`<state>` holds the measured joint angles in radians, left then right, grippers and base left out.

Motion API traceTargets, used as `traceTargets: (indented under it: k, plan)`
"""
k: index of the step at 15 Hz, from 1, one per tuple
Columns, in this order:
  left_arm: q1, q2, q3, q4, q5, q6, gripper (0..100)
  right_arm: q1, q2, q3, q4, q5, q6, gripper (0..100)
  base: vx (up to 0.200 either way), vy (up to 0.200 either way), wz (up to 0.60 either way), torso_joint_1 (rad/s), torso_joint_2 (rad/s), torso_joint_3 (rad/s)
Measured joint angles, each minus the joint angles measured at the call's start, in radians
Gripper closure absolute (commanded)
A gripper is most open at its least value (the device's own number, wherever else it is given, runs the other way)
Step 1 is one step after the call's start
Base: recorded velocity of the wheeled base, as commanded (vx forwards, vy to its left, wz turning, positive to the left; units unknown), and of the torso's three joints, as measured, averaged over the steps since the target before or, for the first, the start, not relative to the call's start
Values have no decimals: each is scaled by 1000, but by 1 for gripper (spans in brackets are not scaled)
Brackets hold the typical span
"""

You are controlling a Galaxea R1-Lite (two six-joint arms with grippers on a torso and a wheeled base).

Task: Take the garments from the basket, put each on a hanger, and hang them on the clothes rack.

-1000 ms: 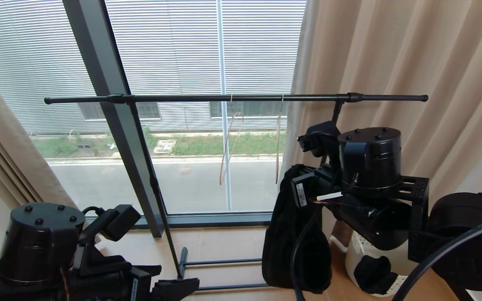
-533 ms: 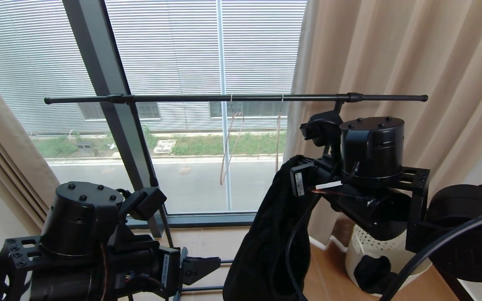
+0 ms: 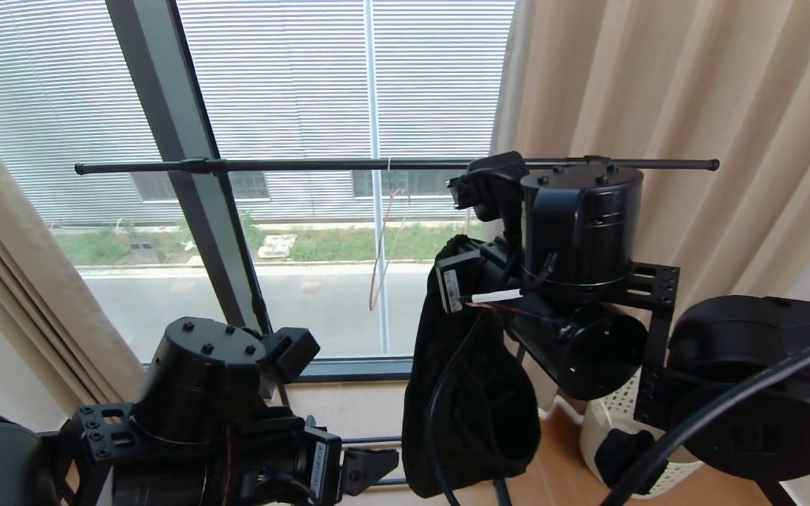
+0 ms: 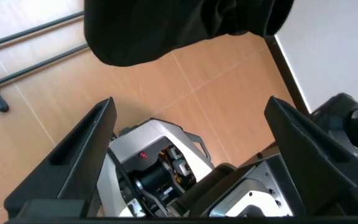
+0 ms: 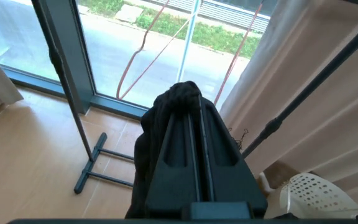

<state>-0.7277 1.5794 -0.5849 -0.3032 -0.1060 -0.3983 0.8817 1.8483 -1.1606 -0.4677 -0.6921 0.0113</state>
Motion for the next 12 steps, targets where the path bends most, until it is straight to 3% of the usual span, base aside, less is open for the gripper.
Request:
traceTargets:
  k: [2,8,12]
  plan:
    - [-31,19,-19,0,71,-3,0,-1,27,-46,0,-37,-4,100,0,0,0,0,0,0]
    - [-58,64,-113,21,127,-68,0,-26,49,-97,-1,-64,67,100,0,0,0,0,0,0]
    - [-78,190,-175,19,187,-167,0,-14,73,-114,-9,-94,72,100,0,0,0,0,0,0]
